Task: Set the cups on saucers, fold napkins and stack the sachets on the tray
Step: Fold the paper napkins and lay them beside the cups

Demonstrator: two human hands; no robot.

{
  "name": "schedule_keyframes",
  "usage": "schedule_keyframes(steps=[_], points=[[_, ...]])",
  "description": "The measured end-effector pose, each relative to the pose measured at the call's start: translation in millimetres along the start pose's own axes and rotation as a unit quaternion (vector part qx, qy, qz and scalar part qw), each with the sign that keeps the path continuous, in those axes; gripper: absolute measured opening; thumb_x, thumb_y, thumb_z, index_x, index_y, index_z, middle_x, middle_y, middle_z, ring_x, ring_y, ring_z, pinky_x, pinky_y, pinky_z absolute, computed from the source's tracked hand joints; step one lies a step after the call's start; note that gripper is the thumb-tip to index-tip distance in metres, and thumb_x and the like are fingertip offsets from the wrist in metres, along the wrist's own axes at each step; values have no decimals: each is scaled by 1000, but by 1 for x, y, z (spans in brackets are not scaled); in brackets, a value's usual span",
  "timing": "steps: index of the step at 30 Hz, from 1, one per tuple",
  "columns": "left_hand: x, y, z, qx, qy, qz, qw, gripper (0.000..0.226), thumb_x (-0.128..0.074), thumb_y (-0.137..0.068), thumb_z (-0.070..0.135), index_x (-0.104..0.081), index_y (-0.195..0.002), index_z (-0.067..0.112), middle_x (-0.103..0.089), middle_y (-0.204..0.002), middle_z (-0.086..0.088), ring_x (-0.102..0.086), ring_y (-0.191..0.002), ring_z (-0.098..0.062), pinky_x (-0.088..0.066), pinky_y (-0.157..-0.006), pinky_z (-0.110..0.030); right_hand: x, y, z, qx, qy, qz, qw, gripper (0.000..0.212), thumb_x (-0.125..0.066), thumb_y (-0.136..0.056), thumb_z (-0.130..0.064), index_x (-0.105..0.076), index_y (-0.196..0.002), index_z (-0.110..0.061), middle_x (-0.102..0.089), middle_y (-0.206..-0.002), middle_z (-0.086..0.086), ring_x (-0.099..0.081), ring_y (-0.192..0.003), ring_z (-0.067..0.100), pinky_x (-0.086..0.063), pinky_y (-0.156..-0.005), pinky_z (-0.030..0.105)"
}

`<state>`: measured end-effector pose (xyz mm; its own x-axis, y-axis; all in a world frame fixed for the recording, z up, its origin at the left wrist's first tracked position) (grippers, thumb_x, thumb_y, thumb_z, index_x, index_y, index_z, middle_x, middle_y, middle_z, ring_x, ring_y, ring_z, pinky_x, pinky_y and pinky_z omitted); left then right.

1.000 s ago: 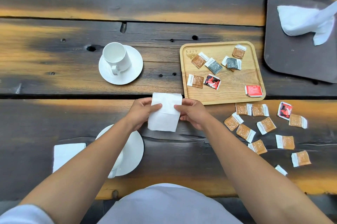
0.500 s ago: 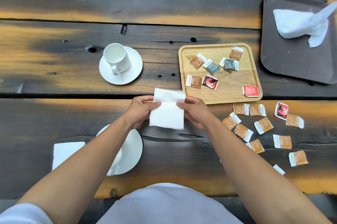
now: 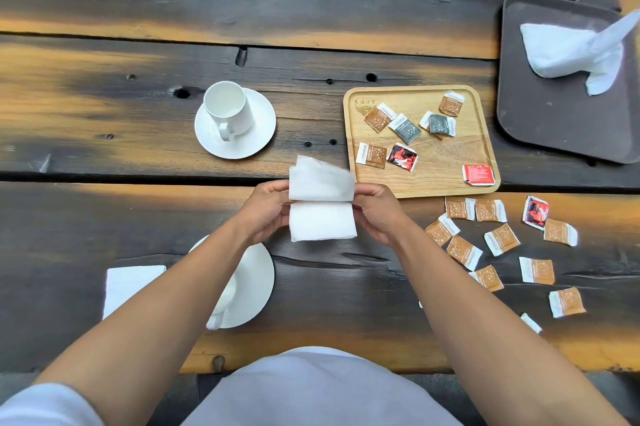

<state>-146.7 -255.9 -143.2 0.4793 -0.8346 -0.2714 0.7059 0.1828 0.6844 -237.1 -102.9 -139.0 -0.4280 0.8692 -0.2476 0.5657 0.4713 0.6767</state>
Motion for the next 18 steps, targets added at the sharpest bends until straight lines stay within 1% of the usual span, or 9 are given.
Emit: schedule_keyframes(steps=[2,3,5,7,9,11,14,16,18], points=[[3,2,2,-6,-4,4,1000,24,-57,-87,-7,-75,-99,6,-76,-95,-13,-73,-79,-23,-59,-66,-31,0,0,-3,12,33,-2,999,48,-48,-92,13,-76,-59,-11,-76,-82,5,-67,-81,26,-56,-69,35],[3,3,3,-10,-8,3,1000,26,-56,-87,-8,-77,-90,8,-76,-91,-12,-73,-76,-22,-58,-63,-29,0,1,-3,16,43,-5,999,51,-46,-93,12,-75,-58,-11,-76,-83,6,-68,-83,25,-56,-69,34],[3,5,5,-19,-14,-3,1000,28,-56,-88,-7,-77,-79,10,-76,-90,-13,-73,-78,-24,-58,-63,-30,0,2,-4,16,48,-1,999,50,-45,-94,10,-75,-59,-10,-76,-86,9,-71,-83,25,-58,-65,31],[3,6,7,-33,-26,-6,999,28,-56,-88,-7,-77,-76,9,-75,-90,-12,-73,-80,-24,-58,-64,-31,0,3,-6,18,53,4,998,50,-41,-95,9,-75,-64,-10,-76,-87,9,-70,-79,22,-56,-58,28],[2,6,10,-40,-35,-2,999,30,-54,-87,-8,-76,-78,10,-75,-91,-12,-72,-80,-24,-58,-63,-32,0,4,-8,24,55,6,998,48,-38,-94,6,-77,-71,-12,-75,-89,8,-66,-75,19,-49,-54,25],[2,5,10,-33,-29,7,999,38,-43,-83,-11,-76,-83,9,-74,-95,-13,-71,-83,-26,-59,-66,-36,1,4,-9,25,49,11,998,43,-38,-90,1,-77,-78,-14,-73,-94,8,-62,-79,18,-45,-57,27],[3,3,9,-17,4,11,1000,48,-35,-75,-5,-73,-99,11,-71,-97,-13,-69,-81,-27,-58,-71,-41,2,4,-8,32,46,18,998,27,-53,-89,-8,-78,-81,-16,-73,-96,5,-61,-83,19,-44,-57,27],[2,3,7,-14,21,4,1000,40,-43,-83,3,-69,-110,19,-72,-94,-11,-70,-80,-25,-58,-70,-40,4,4,-6,40,48,27,998,14,-67,-86,-9,-78,-86,-19,-74,-99,3,-65,-89,21,-52,-64,32],[5,3,6,-27,10,17,999,30,-61,-88,8,-66,-114,21,-74,-93,-10,-71,-80,-23,-58,-68,-38,7,3,-5,51,41,34,997,22,-73,-82,-5,-76,-96,-22,-73,-96,4,-69,-91,22,-58,-74,35]])
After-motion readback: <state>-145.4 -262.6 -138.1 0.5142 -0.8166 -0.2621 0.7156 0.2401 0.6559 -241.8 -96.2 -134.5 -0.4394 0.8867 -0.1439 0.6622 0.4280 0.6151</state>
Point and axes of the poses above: each hand's wrist, its own y-axis away from the middle knuckle, its own x-axis out of the back of the hand, z = x × y, the point moved 9 cm from there along -y, towards the middle knuckle
